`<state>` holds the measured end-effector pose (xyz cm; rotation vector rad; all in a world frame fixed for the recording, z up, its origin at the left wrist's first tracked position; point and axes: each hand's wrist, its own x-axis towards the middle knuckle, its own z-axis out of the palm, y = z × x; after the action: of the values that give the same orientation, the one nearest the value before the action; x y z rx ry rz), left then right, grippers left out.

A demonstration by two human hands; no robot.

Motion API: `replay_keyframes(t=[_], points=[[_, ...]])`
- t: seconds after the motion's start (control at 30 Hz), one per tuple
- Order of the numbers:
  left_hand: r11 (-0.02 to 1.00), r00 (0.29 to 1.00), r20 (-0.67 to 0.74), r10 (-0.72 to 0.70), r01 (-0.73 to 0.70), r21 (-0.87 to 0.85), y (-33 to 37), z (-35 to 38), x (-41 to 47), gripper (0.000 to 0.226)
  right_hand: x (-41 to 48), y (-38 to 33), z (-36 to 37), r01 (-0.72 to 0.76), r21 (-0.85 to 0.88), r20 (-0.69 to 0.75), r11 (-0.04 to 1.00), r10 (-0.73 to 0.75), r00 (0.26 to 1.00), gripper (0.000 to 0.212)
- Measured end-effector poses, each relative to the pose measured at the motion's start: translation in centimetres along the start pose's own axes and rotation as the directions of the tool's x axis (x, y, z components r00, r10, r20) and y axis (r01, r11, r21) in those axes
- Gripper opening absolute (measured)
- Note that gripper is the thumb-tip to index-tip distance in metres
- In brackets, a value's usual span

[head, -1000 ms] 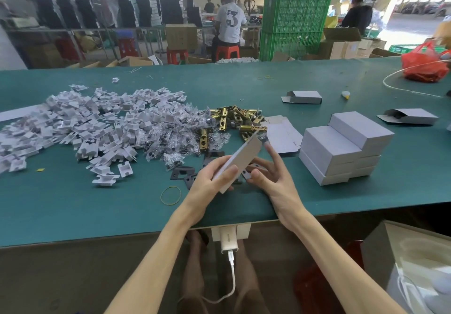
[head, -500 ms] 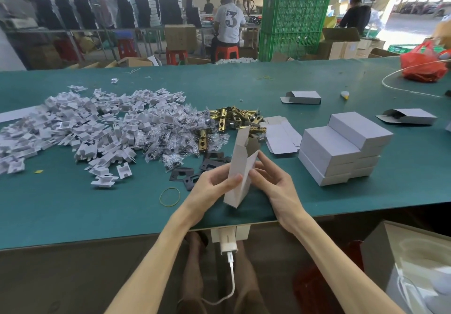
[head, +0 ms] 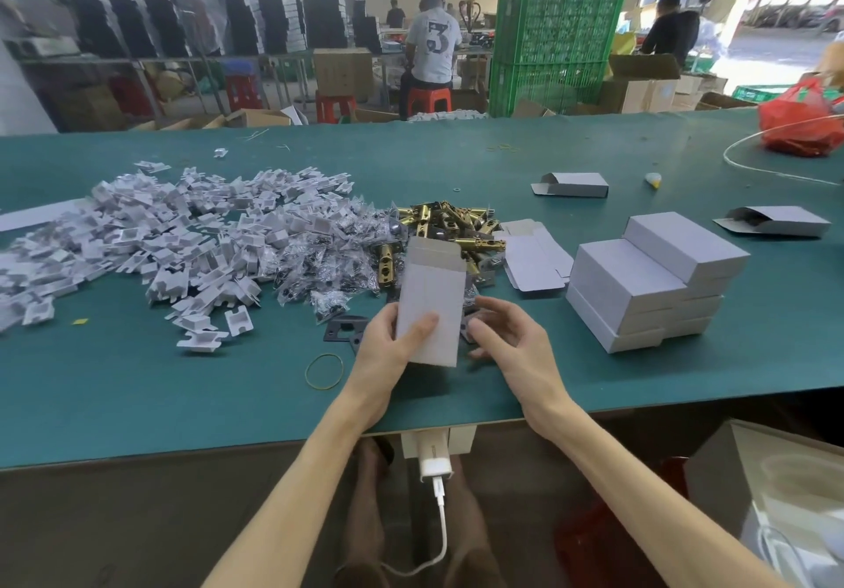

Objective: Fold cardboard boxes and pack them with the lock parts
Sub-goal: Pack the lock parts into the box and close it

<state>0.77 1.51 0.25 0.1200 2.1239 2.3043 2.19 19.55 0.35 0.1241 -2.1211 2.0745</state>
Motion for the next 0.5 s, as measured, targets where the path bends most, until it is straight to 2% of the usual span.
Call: replay_keyframes(t=[0.13,0.2,0.23,0.33,0.43,0.5], points=[[0.987,0.995,-0.079,-0.063,0.05,-0.153,0.2,0.0,0.3,0.047,3.5,-1.2,-0.3,-0.152,-0.015,-0.017,0.988,0.152,0.988,0.031],[0.983,0.996,-0.072,-0.057,0.043,-0.177,0.4,-0.1,0.1,0.047,6.6,-2.1,-0.6,-0.157,-0.155,-0.071,0.975,0.148,0.987,0.033],[0.985,0.996,-0.073,-0.048,0.035,-0.17,0.5,-0.1,0.1,0.048,8.3,-2.4,-0.7,-0.125,-0.279,-0.101,0.952,0.101,0.99,0.033],[0.986,0.998,-0.065,-0.023,0.012,-0.165,0.4,0.0,0.1,0.053,12.9,-2.6,-1.2,-0.041,-0.669,-0.1,0.742,-0.036,0.994,0.038],[0.98,0.998,-0.046,-0.035,0.025,-0.196,0.2,-0.1,0.4,0.058,15.7,-1.8,-1.7,-0.024,-0.856,-0.041,0.517,-0.021,0.999,0.041],[0.985,0.999,-0.025,-0.046,0.041,-0.167,-0.2,-0.3,0.5,0.068,16.5,-1.3,-2.0,0.011,-0.927,0.013,0.375,0.003,1.0,0.035]])
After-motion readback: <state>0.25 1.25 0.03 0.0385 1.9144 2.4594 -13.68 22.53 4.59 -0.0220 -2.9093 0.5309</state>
